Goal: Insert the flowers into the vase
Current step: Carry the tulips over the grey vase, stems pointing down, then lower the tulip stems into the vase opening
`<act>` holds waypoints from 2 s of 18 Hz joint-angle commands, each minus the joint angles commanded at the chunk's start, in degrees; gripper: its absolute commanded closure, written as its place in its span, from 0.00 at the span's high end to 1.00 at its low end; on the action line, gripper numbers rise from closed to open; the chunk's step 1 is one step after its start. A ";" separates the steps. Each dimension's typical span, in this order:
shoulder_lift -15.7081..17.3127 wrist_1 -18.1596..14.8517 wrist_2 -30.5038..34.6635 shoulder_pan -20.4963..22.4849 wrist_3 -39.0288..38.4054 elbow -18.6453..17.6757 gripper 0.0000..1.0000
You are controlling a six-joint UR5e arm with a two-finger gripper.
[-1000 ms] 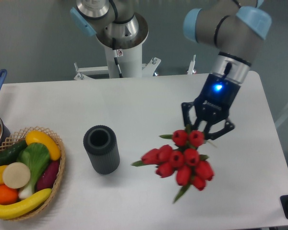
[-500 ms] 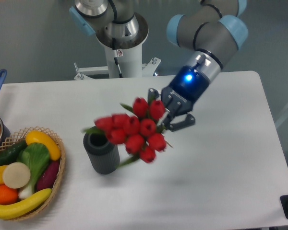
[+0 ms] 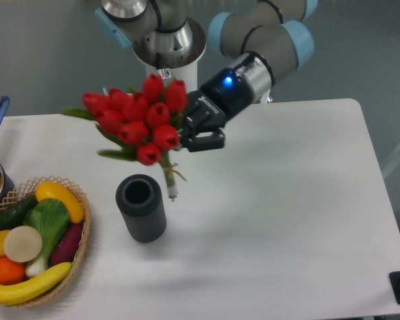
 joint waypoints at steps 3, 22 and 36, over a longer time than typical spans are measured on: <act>0.00 0.00 0.09 -0.71 0.00 -0.96 0.21; -5.44 0.00 0.44 -0.71 1.76 -5.62 0.23; -11.60 0.09 3.78 -0.71 6.86 -6.85 0.24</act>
